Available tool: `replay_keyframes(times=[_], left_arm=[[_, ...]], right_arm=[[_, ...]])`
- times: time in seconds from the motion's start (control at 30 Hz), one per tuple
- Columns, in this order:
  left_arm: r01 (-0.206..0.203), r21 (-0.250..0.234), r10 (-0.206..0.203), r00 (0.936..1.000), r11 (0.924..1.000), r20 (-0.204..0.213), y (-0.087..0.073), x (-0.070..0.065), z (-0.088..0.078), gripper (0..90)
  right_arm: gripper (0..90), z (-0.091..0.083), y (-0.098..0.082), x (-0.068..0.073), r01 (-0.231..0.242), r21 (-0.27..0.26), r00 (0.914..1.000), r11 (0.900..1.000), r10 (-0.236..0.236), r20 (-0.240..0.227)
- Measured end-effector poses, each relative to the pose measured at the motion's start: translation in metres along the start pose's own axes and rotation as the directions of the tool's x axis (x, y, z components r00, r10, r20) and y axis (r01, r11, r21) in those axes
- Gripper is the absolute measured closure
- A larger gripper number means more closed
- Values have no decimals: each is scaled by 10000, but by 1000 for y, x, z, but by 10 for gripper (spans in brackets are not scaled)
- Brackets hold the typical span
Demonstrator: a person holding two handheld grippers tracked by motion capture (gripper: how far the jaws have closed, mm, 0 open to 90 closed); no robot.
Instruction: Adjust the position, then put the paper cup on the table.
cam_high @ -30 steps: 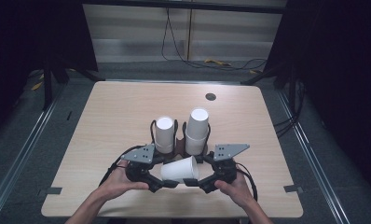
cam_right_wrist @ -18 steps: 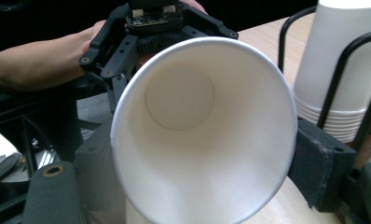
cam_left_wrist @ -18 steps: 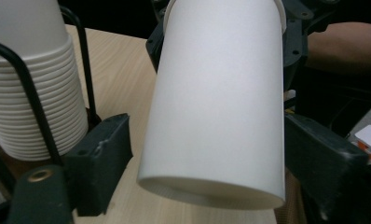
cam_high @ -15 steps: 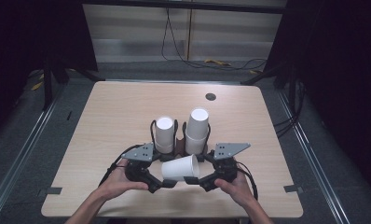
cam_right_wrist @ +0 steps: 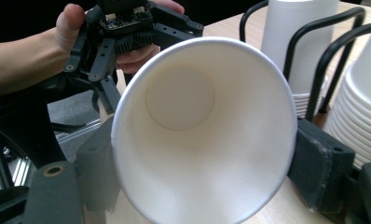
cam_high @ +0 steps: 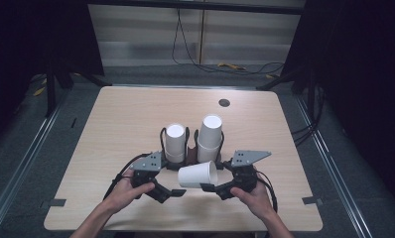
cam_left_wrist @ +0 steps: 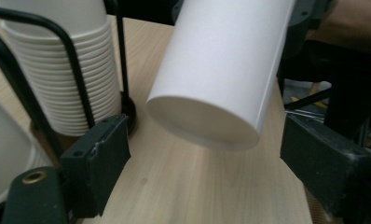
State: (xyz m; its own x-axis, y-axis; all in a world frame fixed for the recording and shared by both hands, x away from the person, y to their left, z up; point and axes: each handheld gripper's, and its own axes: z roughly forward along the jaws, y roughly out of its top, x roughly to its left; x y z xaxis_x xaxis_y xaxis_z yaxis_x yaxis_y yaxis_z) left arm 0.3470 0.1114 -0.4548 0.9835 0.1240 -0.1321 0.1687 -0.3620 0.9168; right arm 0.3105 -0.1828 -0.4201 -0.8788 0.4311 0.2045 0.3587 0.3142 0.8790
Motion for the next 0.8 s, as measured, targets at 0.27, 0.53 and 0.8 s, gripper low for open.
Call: replay_keyframes(times=[0.27, 0.53, 0.8], left_arm=[[366, -69, -368, 9986, 9993, -368, -3, 7, -8, 156], [501, -145, -509, 9968, 9986, -612, -6, 11, -13, 156], [983, -66, -984, 9898, 9951, -1028, -8, 16, -15, 157]], right_arm=[[226, -10, 1, -4, -182, 152, 9985, 9997, 174, 516], [229, -12, -1, -7, -261, 528, 9952, 9983, 210, 956], [233, -20, -2, -9, -446, 602, 9920, 9972, 371, 1210]])
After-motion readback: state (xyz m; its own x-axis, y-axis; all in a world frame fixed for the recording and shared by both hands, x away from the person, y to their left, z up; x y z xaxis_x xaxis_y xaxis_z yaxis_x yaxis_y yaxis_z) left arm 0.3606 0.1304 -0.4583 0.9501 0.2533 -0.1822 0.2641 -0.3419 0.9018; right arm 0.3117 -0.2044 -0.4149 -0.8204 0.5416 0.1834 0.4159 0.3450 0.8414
